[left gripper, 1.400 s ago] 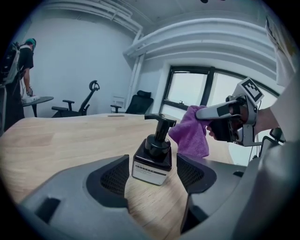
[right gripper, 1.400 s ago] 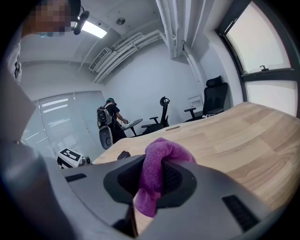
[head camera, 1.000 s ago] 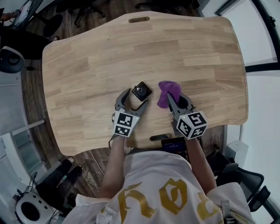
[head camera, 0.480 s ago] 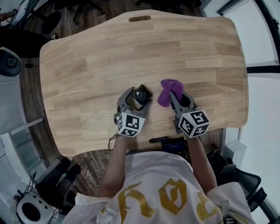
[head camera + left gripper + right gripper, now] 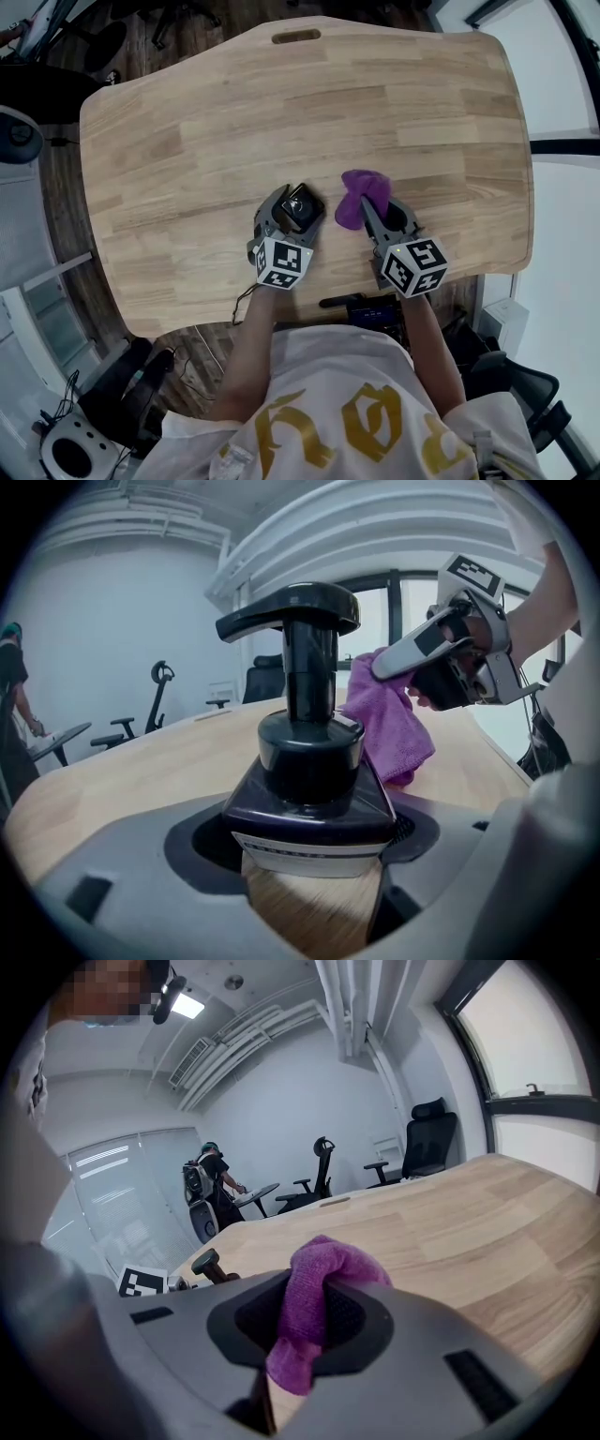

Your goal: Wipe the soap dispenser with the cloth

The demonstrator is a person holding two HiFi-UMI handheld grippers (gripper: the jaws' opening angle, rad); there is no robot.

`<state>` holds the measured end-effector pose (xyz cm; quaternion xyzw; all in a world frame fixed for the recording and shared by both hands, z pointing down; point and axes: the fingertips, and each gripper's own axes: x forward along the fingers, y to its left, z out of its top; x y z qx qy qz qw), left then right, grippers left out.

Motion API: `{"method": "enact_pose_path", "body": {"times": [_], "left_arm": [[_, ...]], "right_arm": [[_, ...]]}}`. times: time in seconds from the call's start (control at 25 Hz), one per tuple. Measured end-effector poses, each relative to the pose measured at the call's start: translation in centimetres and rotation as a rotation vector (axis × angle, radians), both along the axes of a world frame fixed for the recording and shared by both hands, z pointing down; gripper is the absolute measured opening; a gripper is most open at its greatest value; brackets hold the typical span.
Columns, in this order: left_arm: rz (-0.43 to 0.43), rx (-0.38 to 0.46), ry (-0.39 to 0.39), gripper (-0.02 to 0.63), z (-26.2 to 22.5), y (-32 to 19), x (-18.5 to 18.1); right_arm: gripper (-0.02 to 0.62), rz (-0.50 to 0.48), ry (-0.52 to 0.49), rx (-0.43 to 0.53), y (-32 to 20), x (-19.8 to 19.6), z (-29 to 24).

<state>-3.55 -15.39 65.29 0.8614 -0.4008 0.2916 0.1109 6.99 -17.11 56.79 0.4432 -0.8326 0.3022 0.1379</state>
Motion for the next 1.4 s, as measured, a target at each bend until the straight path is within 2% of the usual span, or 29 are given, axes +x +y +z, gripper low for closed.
{"method": "enact_pose_path", "body": {"times": [0.68, 1.0, 1.4], "left_arm": [[0.018, -0.013, 0.000, 0.348, 0.1, 0.1, 0.0], [-0.049, -0.027, -0.002, 0.348, -0.5, 0.7, -1.0], [-0.060, 0.040, 0.003, 0.348, -4.2, 1.1, -1.5]], "right_arm": [[0.054, 0.001, -0.002, 0.017, 0.3, 0.3, -0.8], [0.053, 0.008, -0.006, 0.042, 0.3, 0.5, -2.1], [0.053, -0.019, -0.015, 0.098, 1.2, -0.7, -5.1]]}}
